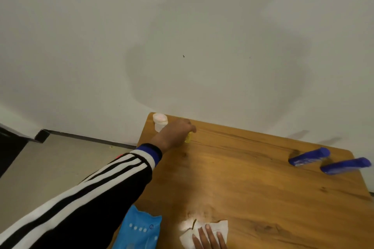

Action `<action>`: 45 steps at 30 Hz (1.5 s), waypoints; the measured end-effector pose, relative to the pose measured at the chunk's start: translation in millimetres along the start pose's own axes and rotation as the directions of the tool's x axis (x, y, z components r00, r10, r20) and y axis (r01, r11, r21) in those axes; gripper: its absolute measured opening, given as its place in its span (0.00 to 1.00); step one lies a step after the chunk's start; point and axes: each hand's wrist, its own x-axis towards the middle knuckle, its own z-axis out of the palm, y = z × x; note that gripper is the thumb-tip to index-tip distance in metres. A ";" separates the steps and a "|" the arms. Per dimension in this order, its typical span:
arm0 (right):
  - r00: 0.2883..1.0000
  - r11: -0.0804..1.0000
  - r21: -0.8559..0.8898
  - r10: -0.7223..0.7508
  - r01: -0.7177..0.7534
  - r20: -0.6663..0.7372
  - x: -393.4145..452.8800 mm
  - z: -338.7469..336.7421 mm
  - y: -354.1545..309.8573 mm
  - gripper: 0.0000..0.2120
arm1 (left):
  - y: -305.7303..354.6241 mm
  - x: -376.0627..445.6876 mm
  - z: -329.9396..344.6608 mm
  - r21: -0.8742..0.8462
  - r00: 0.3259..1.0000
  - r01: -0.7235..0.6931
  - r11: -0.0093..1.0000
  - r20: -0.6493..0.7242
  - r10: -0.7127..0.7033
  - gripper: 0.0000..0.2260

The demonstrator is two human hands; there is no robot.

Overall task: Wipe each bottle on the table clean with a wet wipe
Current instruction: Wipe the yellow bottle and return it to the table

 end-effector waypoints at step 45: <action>0.894 0.881 0.177 0.447 -0.440 -0.005 -273.0 32.5 128.1 0.41 | 271.0 -185.2 41.0 -0.602 0.939 0.184 0.777 -0.126 -0.320 0.22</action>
